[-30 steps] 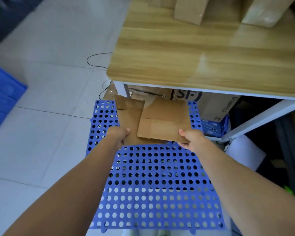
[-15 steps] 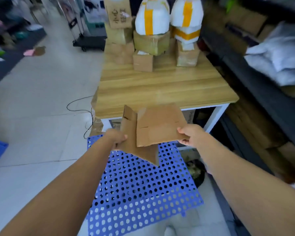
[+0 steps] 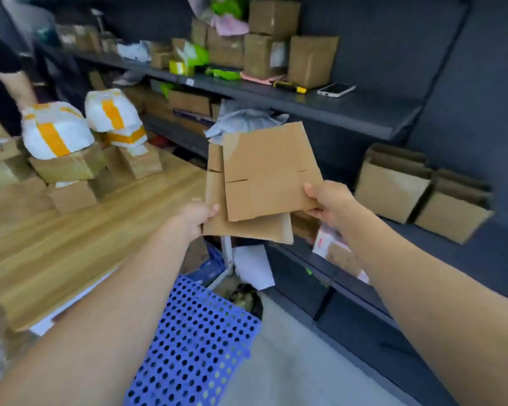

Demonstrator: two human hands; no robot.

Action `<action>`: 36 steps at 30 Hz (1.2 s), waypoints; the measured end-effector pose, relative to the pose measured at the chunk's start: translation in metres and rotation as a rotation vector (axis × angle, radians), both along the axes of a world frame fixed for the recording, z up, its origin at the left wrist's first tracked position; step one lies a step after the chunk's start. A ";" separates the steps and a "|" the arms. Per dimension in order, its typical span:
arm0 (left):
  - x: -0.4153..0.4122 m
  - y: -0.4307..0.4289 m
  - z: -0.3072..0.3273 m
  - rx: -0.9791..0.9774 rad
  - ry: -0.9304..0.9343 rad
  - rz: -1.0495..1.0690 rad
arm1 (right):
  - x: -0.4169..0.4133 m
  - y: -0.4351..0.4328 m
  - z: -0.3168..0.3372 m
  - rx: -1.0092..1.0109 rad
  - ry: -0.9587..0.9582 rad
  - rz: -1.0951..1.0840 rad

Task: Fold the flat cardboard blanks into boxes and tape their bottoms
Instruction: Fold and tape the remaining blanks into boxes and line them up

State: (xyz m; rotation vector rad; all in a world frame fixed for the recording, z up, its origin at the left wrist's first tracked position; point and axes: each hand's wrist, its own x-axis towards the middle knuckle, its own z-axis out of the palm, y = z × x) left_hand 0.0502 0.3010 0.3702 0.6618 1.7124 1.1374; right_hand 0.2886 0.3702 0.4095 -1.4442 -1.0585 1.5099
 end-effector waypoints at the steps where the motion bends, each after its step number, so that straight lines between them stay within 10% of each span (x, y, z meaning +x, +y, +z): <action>1: 0.023 0.012 0.002 0.016 0.004 -0.057 | 0.027 -0.002 0.005 0.012 -0.021 -0.046; 20: 0.581 0.024 0.001 0.000 -0.011 -0.838 | 0.557 -0.188 0.001 0.004 0.057 -0.930; 36: 0.760 0.127 -0.065 -0.174 -0.001 -0.871 | 0.725 -0.135 -0.032 -0.067 0.010 -1.103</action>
